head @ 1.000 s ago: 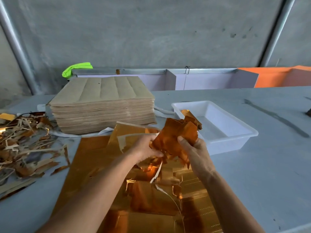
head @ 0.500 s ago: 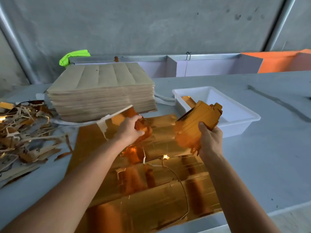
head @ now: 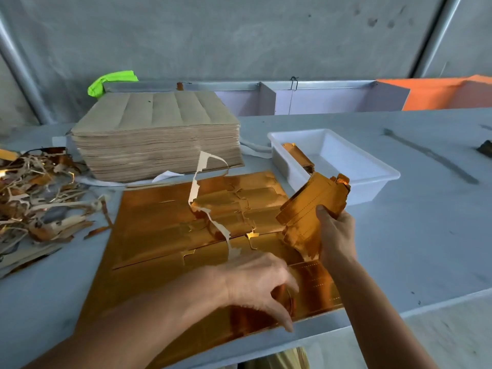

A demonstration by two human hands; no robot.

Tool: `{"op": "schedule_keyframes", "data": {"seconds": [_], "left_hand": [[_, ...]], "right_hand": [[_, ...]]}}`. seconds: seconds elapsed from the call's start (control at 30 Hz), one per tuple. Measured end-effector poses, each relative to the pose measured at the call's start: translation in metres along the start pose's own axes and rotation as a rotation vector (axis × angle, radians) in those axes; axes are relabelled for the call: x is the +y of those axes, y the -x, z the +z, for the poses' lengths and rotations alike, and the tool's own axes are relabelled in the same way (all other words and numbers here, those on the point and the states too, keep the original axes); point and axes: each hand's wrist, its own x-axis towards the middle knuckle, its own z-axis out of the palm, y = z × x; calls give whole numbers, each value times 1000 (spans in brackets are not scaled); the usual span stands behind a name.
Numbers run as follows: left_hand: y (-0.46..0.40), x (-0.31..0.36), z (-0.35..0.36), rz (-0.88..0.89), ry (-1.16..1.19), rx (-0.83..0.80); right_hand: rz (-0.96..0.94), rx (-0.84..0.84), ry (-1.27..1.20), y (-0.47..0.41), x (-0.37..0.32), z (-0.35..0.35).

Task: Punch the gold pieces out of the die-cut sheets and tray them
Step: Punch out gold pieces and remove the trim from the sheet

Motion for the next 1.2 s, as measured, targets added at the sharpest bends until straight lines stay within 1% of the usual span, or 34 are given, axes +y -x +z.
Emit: {"op": "schedule_keyframes", "data": {"seconds": [0.07, 0.1, 0.13, 0.17, 0.2, 0.23, 0.33, 0.37, 0.4, 0.47, 0.53, 0.67, 0.77, 0.9, 0.97, 1.03, 1.07, 1.13, 1.17, 1.2], "left_hand": [[4, 9, 9, 52, -46, 45], [6, 11, 13, 54, -24, 70], [9, 9, 16, 33, 47, 99], [14, 5, 15, -7, 179, 138], [21, -1, 12, -48, 360, 196], [30, -8, 7, -86, 562, 285], [58, -27, -12, -181, 1141, 626], [63, -32, -17, -215, 1272, 731], [67, -36, -21, -244, 1354, 820], [68, -40, -27, -279, 1395, 933], [68, -40, -30, -259, 1373, 958], [59, -30, -26, -177, 1321, 897], [51, -26, -20, -230, 1260, 910], [48, -24, -21, -311, 1415, 948], [47, -22, -21, -335, 1461, 958], [45, -22, -20, -335, 1492, 947], [44, -21, -19, -330, 1500, 940], [45, -22, -19, -288, 1566, 944], [47, -24, -21, -245, 1643, 950], [50, -27, -22, -186, 1745, 949]], "right_hand": [[-12, -14, 34, 6, 3, -4], [-19, -23, 54, 8, 4, -6], [-30, -35, 77, 11, 5, -7], [-43, -52, 104, 14, 5, -8], [-61, -75, 139, 17, 4, -9], [-77, -107, 180, 21, 2, -9], [-137, -194, 286, 35, -3, -4], [-160, -203, 323, 41, -5, -1], [-184, -215, 347, 47, -6, 3], [-224, -262, 386, 59, -8, 11], [-216, -341, 397, 70, -6, 19], [-79, -483, 302, 91, -1, 30], [-30, -535, 194, 102, 1, 32], [-82, -626, 96, 107, 3, 29], [-140, -675, 118, 111, 2, 28], [-177, -657, 135, 113, 4, 29], [-151, -615, 99, 114, 6, 30], [35, -527, 11, 114, 8, 33], [134, -508, -18, 113, 8, 32], [193, -497, -32, 110, 10, 32]]}}
